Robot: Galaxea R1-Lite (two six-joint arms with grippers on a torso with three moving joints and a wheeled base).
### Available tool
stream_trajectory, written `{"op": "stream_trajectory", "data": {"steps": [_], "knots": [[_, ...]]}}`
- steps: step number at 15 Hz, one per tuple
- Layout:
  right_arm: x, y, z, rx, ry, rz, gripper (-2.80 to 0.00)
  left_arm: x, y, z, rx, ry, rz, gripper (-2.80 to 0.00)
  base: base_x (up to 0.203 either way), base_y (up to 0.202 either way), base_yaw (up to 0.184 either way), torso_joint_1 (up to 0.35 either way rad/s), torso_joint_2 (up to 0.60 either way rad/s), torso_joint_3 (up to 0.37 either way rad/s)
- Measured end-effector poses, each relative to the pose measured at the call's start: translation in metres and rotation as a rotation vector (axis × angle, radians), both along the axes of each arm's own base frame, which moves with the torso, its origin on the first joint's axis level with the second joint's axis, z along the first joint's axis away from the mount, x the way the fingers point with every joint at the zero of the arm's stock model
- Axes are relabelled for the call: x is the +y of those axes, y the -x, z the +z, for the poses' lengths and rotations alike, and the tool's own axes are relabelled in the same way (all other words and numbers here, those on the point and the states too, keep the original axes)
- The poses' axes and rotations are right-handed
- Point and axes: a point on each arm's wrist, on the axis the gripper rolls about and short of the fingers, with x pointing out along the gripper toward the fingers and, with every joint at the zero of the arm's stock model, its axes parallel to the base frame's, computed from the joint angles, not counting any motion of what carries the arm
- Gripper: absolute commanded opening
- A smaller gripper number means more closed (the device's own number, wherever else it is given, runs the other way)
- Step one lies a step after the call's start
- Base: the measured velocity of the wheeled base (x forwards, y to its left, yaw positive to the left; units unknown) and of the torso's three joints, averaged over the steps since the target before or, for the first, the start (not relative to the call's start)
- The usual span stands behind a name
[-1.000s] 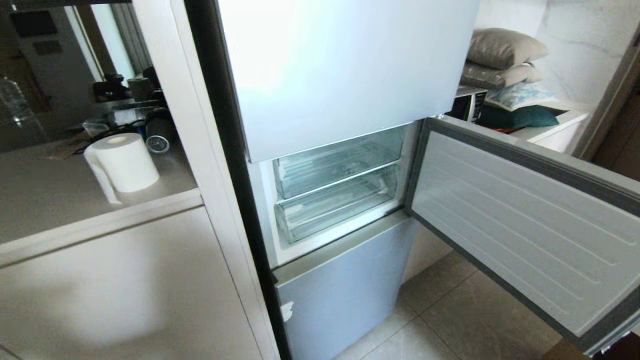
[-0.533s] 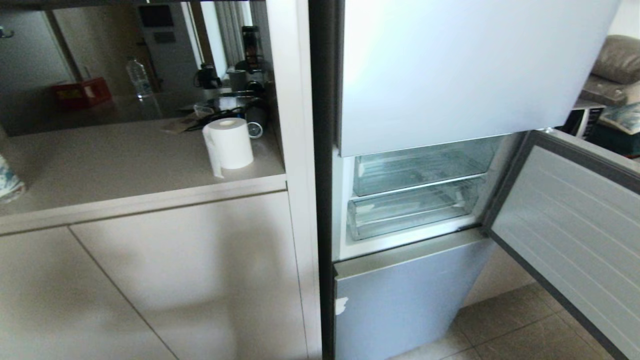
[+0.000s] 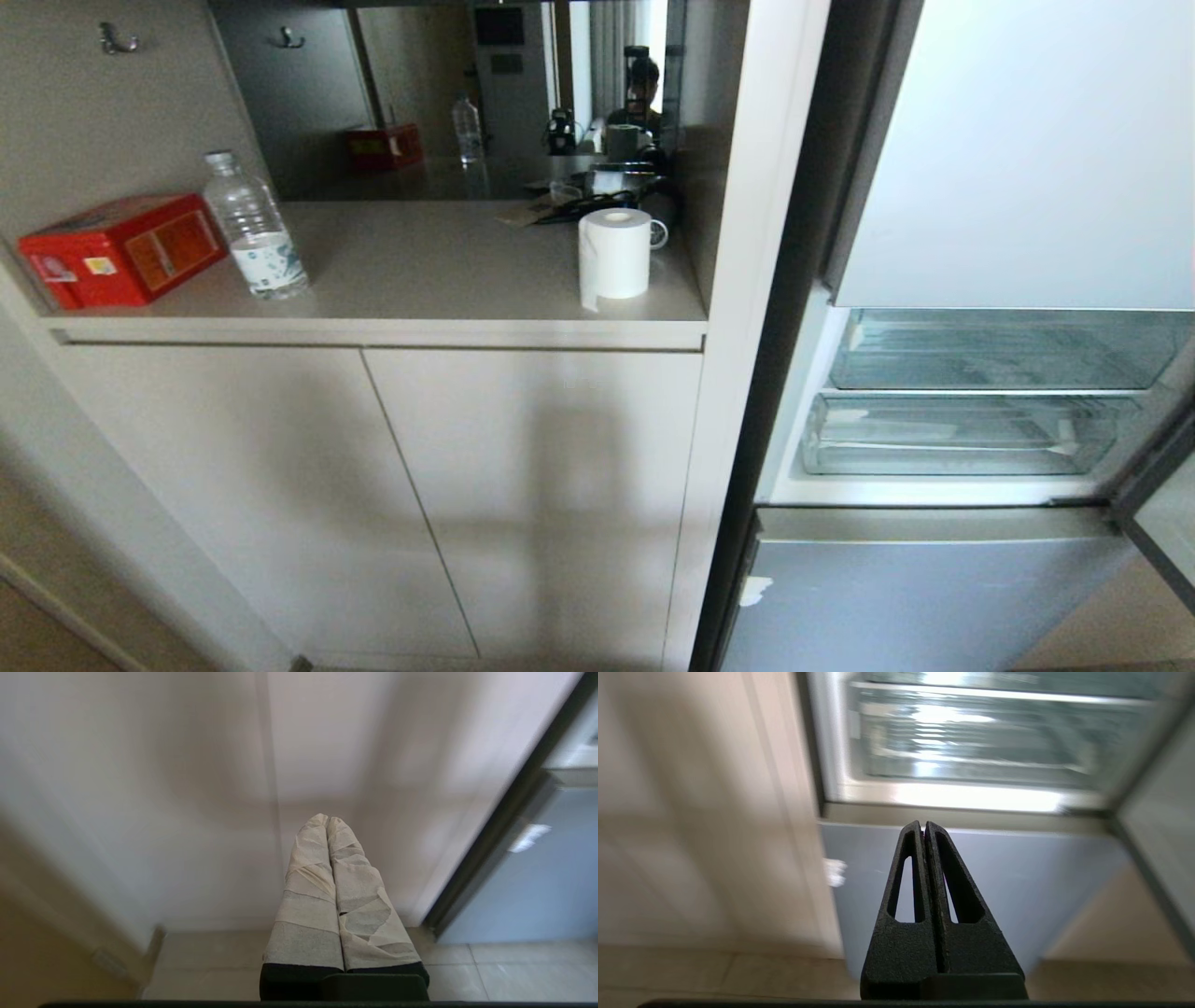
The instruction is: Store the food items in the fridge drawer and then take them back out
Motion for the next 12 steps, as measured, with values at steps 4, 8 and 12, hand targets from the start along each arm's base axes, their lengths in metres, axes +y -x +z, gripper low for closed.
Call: {"op": "stream_trajectory", "data": {"steps": [4,8,12], "knots": [[0.0,0.0,0.0,0.0,-0.003,0.0,-2.8,0.0,0.0,0.0,0.0,0.0,-0.001,-2.8,0.0,-0.001,0.022,-0.108,0.23,0.12],[0.0,0.0,0.0,0.0,-0.005,0.001,-2.8,0.0,0.0,0.0,0.0,0.0,0.0,-2.8,0.0,0.0,0.0,-0.135,0.3,0.153],[0.0,0.0,0.0,-0.001,-0.012,-0.001,-2.8,0.0,0.0,0.0,0.0,0.0,0.0,-2.8,0.0,0.0,0.0,-0.142,0.31,0.161]]}}
